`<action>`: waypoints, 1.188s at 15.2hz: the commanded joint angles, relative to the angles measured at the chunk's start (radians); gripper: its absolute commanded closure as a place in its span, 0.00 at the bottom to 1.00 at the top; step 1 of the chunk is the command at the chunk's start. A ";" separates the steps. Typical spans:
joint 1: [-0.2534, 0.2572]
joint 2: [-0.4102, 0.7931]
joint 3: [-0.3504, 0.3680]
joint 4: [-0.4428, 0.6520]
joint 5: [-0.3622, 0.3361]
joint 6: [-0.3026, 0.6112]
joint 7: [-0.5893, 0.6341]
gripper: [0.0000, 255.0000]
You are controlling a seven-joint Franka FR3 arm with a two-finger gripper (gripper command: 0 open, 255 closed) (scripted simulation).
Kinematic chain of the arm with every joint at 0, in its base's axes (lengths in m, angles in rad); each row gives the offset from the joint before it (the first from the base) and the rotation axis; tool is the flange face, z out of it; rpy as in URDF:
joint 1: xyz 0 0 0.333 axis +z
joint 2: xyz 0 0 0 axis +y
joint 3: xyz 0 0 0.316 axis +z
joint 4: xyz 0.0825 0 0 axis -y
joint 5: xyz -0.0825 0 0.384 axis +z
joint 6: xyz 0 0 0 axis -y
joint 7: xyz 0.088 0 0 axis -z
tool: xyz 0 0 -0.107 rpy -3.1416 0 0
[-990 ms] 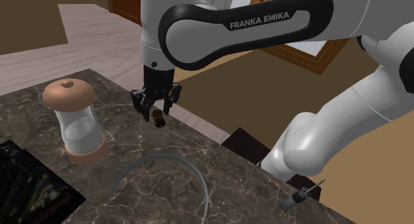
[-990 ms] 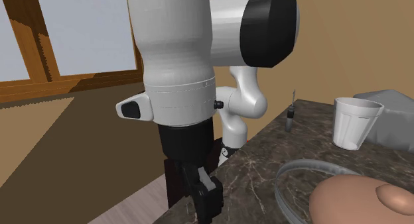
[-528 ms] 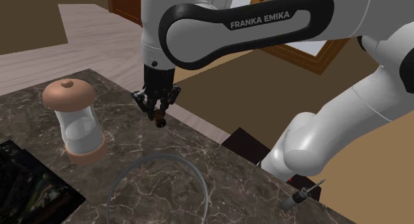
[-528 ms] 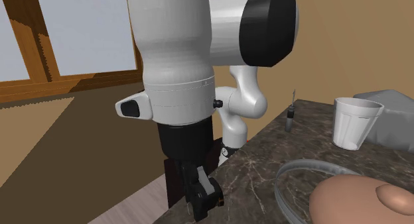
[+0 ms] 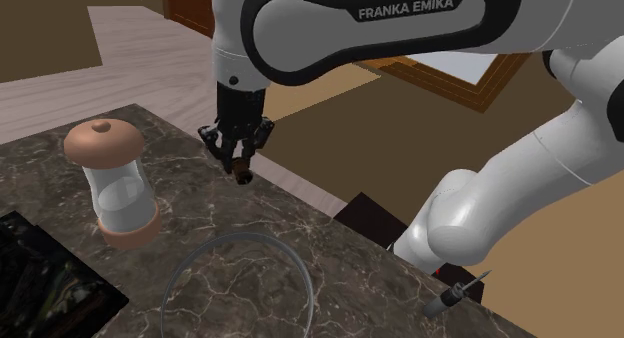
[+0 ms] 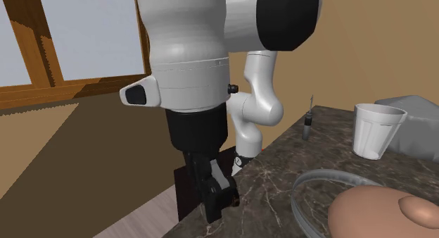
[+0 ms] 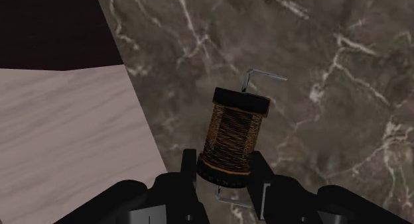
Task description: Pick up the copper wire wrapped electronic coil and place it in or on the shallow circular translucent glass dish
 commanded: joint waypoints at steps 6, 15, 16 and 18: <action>-0.003 -0.016 -0.010 0.079 -0.001 -0.095 0.002 1.00; 0.014 -0.056 0.005 0.140 0.016 -0.188 0.041 1.00; 0.025 -0.071 0.016 0.128 0.026 -0.188 0.059 1.00; 0.045 -0.100 0.040 0.107 0.047 -0.189 0.095 1.00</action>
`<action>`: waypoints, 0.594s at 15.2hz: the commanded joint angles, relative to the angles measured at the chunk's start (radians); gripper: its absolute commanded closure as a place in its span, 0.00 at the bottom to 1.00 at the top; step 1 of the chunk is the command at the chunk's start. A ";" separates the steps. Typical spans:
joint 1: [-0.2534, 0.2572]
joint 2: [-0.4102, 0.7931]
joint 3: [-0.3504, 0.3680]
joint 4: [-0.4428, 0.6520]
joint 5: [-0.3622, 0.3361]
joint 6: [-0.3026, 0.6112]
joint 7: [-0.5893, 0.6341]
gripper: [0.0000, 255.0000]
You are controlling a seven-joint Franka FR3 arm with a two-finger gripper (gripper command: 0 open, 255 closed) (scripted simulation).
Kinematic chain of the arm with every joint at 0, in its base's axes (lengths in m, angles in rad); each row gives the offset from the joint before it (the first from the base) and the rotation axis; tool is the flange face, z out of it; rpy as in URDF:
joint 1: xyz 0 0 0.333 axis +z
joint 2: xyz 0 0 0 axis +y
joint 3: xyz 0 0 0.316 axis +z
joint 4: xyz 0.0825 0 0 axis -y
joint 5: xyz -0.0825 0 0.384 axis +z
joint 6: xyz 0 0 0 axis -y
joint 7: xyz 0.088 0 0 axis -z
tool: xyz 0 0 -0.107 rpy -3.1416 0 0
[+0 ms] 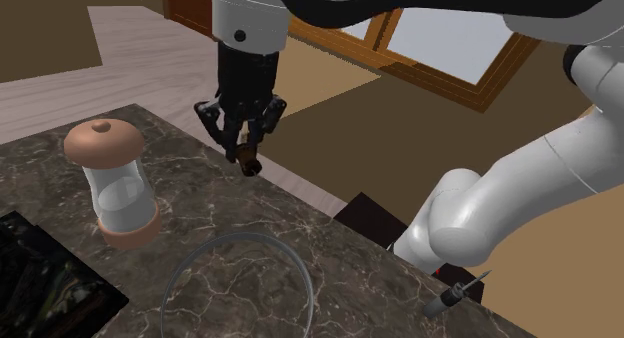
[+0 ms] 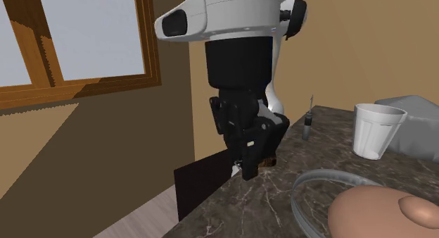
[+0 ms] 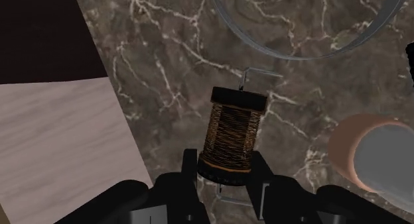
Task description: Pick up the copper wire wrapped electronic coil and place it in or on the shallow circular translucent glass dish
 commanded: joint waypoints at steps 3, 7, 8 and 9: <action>0.042 -0.048 0.054 -0.031 0.042 -0.001 0.081 1.00; 0.083 -0.083 0.111 -0.045 0.081 -0.003 0.164 1.00; 0.092 -0.089 0.126 -0.046 0.090 -0.003 0.186 1.00; 0.102 -0.094 0.142 -0.046 0.098 -0.003 0.208 1.00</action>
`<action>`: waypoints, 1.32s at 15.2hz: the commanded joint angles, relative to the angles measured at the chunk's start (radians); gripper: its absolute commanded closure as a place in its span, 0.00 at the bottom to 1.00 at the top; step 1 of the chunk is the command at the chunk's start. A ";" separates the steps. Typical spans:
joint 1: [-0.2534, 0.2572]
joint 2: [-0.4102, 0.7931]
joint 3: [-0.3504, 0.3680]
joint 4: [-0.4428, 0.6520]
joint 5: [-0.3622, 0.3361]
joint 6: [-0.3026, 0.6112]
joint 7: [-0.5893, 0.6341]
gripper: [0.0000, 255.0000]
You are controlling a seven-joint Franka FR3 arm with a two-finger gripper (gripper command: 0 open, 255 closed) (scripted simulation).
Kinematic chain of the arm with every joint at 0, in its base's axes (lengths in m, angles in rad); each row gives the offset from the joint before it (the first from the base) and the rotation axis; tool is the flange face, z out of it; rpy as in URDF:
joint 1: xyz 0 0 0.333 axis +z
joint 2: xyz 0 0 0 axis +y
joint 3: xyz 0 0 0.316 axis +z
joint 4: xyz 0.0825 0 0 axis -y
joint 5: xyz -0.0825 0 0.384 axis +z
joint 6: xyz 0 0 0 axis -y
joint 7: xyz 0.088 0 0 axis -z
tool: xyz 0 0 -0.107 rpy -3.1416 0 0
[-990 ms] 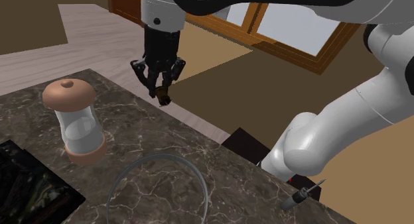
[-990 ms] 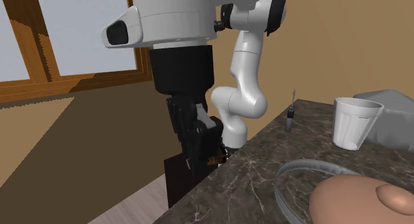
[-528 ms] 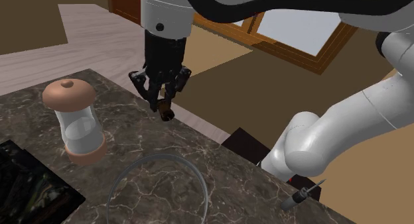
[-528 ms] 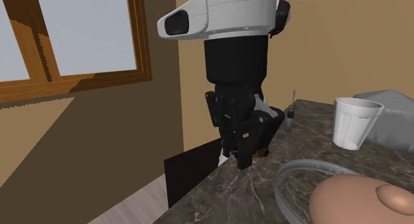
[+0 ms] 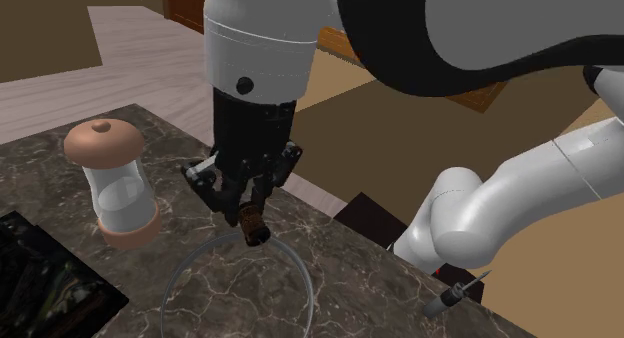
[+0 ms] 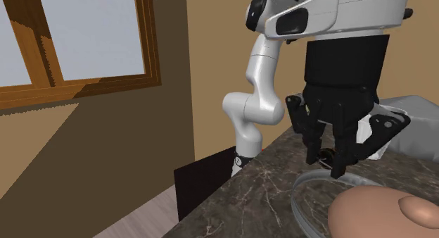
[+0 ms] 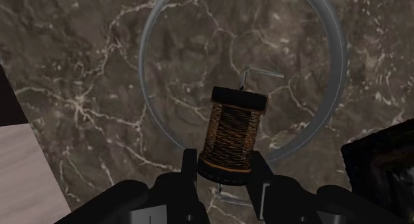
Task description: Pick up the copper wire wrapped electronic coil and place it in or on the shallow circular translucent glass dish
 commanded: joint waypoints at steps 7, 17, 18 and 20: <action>0.036 -0.014 0.071 -0.052 0.039 0.058 0.078 1.00; 0.040 0.005 0.102 -0.159 0.051 0.183 0.070 1.00; 0.040 0.005 0.102 -0.158 0.051 0.183 0.070 1.00; 0.040 0.005 0.102 -0.158 0.051 0.183 0.070 1.00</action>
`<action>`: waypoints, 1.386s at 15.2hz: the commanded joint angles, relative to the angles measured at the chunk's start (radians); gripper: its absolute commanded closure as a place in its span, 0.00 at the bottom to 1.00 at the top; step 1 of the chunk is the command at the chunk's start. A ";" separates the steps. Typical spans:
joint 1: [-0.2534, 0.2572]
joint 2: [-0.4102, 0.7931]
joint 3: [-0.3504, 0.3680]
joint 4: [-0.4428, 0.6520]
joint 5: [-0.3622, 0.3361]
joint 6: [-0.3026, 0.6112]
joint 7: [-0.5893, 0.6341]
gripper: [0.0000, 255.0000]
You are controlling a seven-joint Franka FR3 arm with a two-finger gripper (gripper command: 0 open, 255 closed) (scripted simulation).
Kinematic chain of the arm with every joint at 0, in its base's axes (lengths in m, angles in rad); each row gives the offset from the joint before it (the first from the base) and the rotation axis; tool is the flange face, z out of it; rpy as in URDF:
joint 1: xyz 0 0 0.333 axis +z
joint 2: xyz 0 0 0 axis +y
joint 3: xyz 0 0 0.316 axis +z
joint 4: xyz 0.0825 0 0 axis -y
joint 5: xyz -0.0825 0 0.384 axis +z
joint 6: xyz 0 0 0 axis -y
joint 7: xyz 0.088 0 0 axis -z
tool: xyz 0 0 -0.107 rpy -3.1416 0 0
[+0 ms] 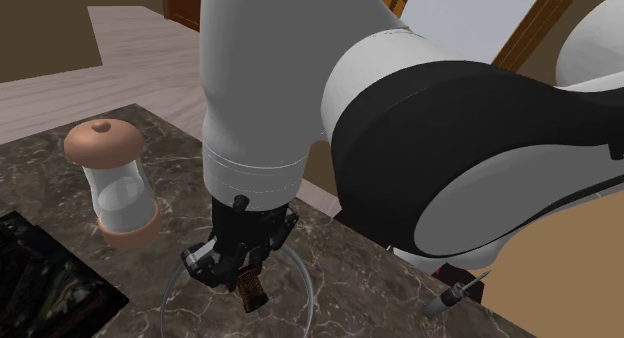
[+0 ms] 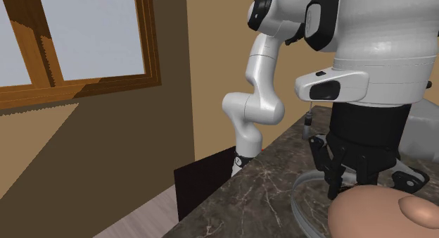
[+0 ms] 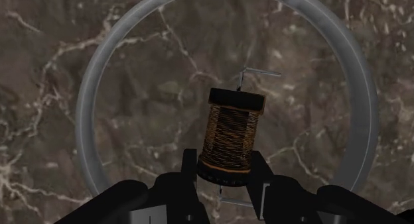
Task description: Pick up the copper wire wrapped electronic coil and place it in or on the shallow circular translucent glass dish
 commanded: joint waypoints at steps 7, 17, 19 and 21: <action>0.000 0.000 0.000 -0.001 0.000 0.001 0.000 0.00; -0.007 -0.017 -0.035 0.109 -0.016 -0.127 0.002 0.00; -0.007 -0.017 -0.035 0.109 -0.016 -0.127 0.002 0.00; -0.007 -0.017 -0.035 0.109 -0.016 -0.127 0.002 0.00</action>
